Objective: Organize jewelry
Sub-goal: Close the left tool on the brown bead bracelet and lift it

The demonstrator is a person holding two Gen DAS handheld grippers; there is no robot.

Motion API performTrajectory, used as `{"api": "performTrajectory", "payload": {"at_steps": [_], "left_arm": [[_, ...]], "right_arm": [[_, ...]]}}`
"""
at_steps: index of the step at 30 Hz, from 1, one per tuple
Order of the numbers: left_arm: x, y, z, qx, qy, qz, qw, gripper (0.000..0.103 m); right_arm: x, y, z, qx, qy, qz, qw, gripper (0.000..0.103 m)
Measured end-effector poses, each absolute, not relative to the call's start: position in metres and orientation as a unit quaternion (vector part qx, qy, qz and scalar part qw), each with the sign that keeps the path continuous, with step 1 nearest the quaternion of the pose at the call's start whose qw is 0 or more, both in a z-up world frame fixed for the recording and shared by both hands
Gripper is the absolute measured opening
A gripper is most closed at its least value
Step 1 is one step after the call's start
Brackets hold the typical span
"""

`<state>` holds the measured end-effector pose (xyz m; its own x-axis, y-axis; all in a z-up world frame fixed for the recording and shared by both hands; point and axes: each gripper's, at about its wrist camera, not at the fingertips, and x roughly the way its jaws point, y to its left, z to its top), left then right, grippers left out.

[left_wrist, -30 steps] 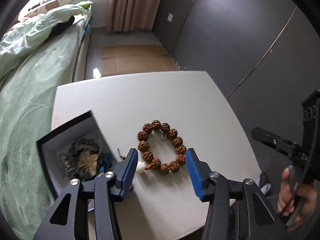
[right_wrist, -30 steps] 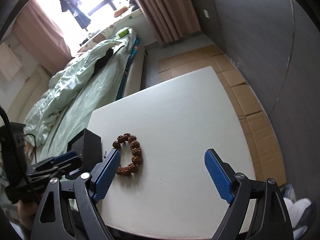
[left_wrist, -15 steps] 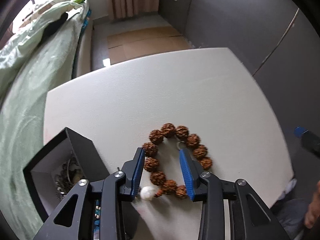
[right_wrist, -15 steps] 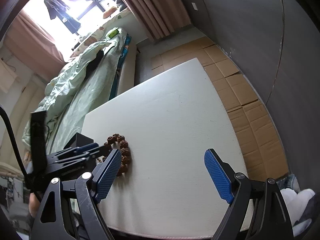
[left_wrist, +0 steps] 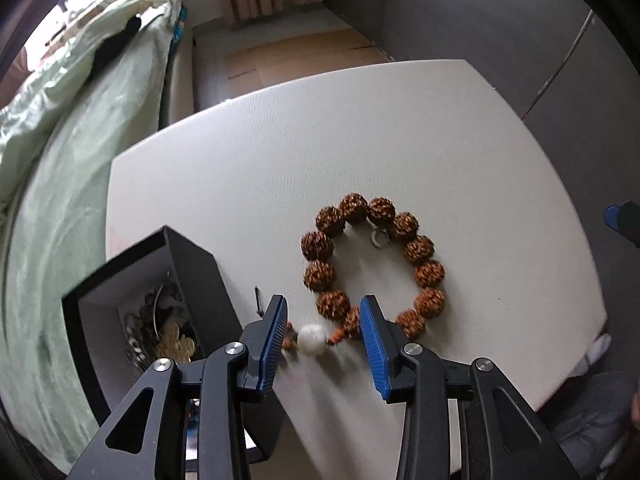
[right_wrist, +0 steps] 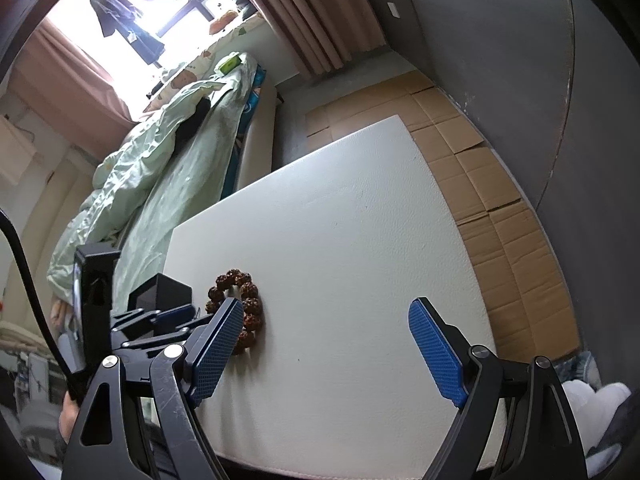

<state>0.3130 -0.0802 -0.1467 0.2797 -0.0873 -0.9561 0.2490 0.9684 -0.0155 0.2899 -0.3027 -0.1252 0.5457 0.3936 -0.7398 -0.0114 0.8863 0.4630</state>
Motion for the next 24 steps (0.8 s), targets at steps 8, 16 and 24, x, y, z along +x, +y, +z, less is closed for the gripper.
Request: {"api": "performTrajectory", "payload": {"at_steps": [8, 16, 24], "left_arm": [[0.308, -0.069, -0.141, 0.060, 0.594, -0.088, 0.798, 0.040], [0.325, -0.084, -0.137, 0.045, 0.569, -0.098, 0.815, 0.040], [0.342, -0.094, -0.157, 0.069, 0.577, -0.074, 0.811, 0.039]], "right_arm": [[0.292, -0.304, -0.126, 0.211, 0.463, 0.116, 0.853, 0.086], [0.292, -0.304, -0.127, 0.212, 0.465, 0.116, 0.852, 0.086], [0.293, -0.294, -0.128, 0.206, 0.468, 0.124, 0.851, 0.086]]}}
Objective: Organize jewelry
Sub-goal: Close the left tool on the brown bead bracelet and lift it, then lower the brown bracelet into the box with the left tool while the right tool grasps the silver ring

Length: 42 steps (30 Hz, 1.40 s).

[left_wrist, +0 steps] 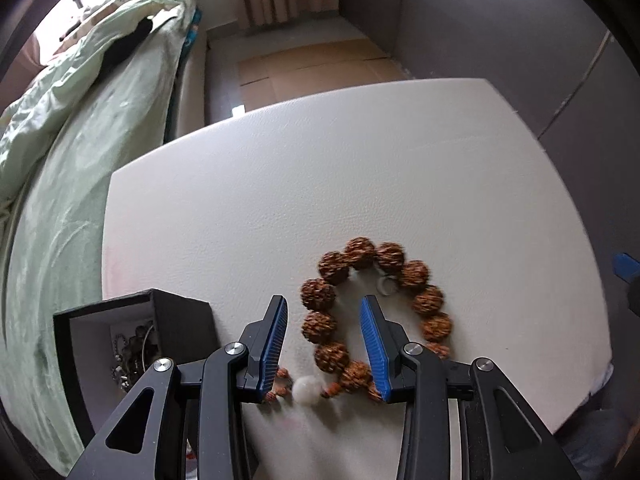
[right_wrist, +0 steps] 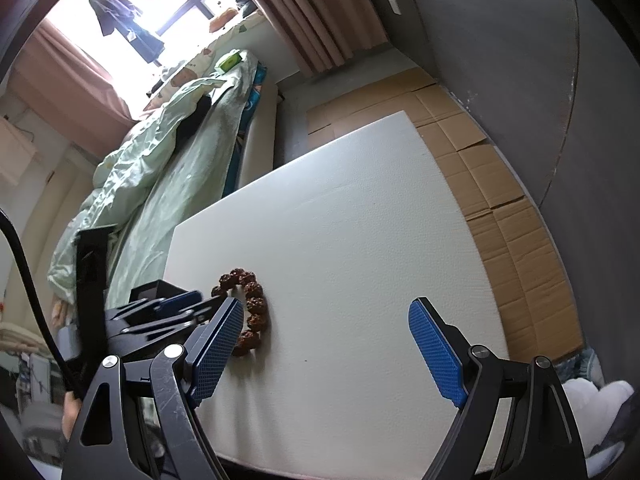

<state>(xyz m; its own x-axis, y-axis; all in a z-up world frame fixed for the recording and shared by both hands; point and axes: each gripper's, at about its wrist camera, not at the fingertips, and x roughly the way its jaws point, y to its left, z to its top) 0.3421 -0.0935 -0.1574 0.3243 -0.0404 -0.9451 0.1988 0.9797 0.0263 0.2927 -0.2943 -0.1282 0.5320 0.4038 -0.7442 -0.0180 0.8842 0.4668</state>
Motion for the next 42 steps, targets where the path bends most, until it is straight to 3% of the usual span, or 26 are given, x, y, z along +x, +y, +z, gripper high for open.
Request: {"api": "performTrajectory", "payload": {"at_steps": [8, 10, 25, 36, 42], "left_arm": [[0.344, -0.095, -0.166, 0.063, 0.575, -0.084, 0.812, 0.035], [0.342, -0.094, -0.164, 0.062, 0.573, -0.085, 0.813, 0.019], [0.317, -0.076, -0.094, -0.008, 0.495, -0.149, 0.856, 0.019], [0.300, -0.044, -0.048, -0.059, 0.442, -0.160, 0.880, 0.019], [0.298, -0.014, -0.035, -0.082, 0.424, -0.146, 0.890, 0.019]], "right_arm": [[0.297, -0.277, -0.134, 0.180, 0.484, 0.114, 0.849, 0.086], [0.298, -0.273, -0.133, 0.175, 0.484, 0.113, 0.850, 0.086], [0.302, -0.251, -0.134, 0.148, 0.482, 0.123, 0.855, 0.085], [0.307, -0.232, -0.136, 0.137, 0.476, 0.145, 0.857, 0.073], [0.318, -0.210, -0.144, 0.119, 0.486, 0.176, 0.848, 0.056]]}}
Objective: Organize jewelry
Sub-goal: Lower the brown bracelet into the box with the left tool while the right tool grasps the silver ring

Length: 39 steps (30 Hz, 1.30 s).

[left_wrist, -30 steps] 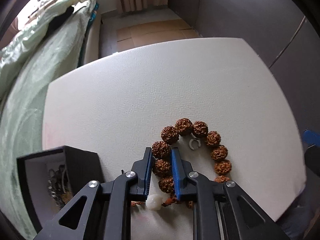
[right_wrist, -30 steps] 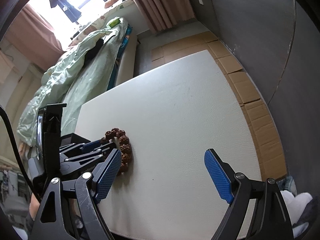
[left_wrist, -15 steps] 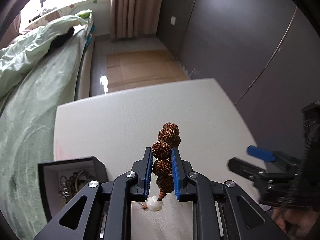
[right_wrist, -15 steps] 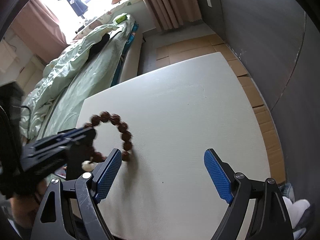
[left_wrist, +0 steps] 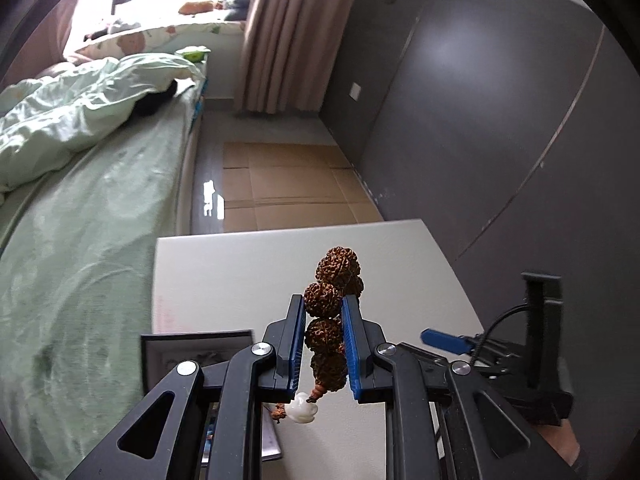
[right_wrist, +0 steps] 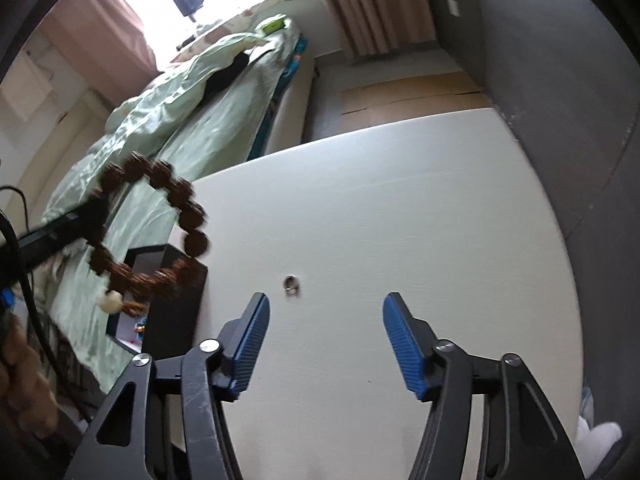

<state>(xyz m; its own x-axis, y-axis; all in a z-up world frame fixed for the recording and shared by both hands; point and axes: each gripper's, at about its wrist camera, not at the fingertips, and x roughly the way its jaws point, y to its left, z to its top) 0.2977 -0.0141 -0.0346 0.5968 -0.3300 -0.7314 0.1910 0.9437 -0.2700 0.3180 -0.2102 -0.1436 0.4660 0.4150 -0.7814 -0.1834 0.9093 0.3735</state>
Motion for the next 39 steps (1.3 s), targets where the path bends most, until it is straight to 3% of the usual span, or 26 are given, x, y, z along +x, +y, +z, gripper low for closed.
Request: {"api": "performTrajectory", "payload": {"at_steps": [8, 24, 28, 32, 39], "left_arm": [[0.293, 0.019, -0.033, -0.103, 0.421, -0.132, 0.891, 0.019], [0.297, 0.059, -0.069, -0.112, 0.459, -0.114, 0.874, 0.019], [0.300, 0.059, -0.076, -0.115, 0.468, -0.120, 0.868, 0.019], [0.304, 0.060, -0.082, -0.120, 0.478, -0.119, 0.862, 0.019], [0.307, 0.067, -0.084, -0.128, 0.495, -0.104, 0.853, 0.024]], "right_arm": [[0.339, -0.177, -0.157, 0.096, 0.507, 0.197, 0.833, 0.037], [0.355, -0.135, -0.176, 0.055, 0.526, 0.166, 0.832, 0.033], [0.354, -0.128, -0.176, 0.027, 0.524, 0.152, 0.838, 0.030], [0.352, -0.127, -0.176, -0.003, 0.521, 0.137, 0.842, 0.015], [0.344, -0.131, -0.171, -0.002, 0.514, 0.152, 0.844, 0.014]]}}
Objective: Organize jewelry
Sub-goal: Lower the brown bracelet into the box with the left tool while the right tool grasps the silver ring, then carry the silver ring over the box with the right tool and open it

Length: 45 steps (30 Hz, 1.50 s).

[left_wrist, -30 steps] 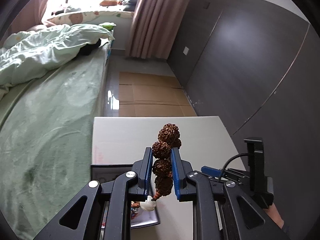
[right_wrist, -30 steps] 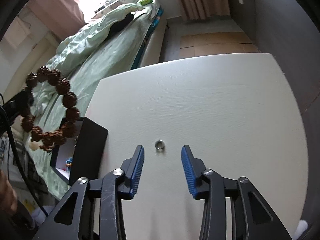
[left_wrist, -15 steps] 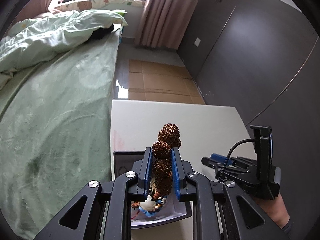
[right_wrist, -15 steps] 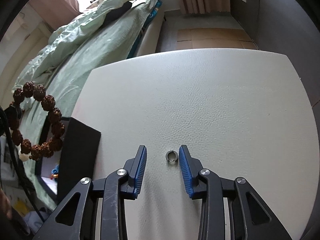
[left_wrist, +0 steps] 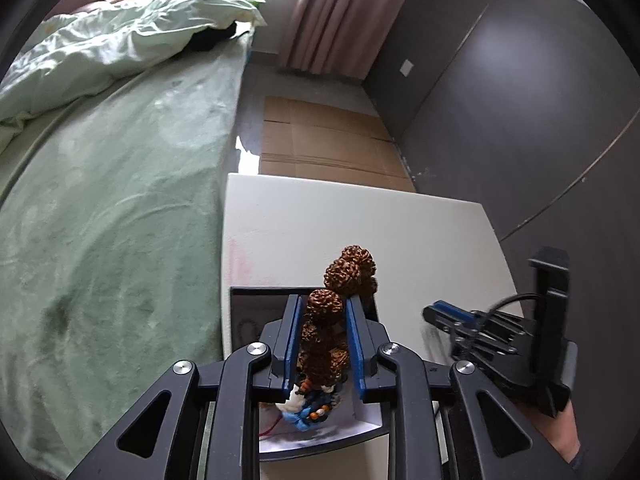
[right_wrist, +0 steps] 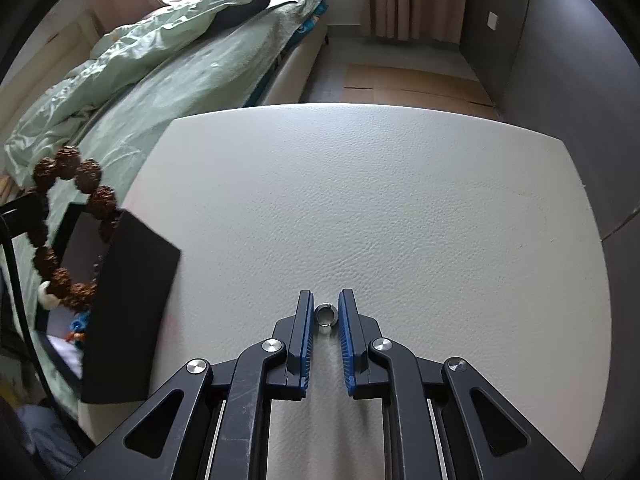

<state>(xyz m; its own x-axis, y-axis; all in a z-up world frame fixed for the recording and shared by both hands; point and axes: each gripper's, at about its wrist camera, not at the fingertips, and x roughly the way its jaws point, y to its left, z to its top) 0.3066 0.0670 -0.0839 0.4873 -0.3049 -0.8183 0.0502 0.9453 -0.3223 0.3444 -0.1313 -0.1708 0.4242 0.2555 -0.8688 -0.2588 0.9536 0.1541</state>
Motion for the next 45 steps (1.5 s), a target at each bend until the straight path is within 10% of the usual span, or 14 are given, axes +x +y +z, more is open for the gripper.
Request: {"api": "performTrajectory", "payload": {"at_steps": [15, 20, 43, 45], "left_arm": [[0.288, 0.078, -0.102, -0.125, 0.548, -0.080, 0.823, 0.025], [0.272, 0.092, -0.089, -0.166, 0.517, -0.101, 0.834, 0.066], [0.273, 0.135, -0.077, -0.195, 0.459, -0.048, 0.866, 0.067], [0.274, 0.140, -0.079, -0.198, 0.460, -0.043, 0.864, 0.068]], "right_arm": [[0.320, -0.126, -0.139, 0.019, 0.480, 0.189, 0.857, 0.014], [0.312, -0.126, -0.127, 0.031, 0.463, 0.205, 0.862, 0.014], [0.318, -0.048, -0.117, 0.088, 0.446, 0.310, 0.835, 0.014], [0.318, -0.043, -0.115, 0.076, 0.448, 0.305, 0.837, 0.026]]}}
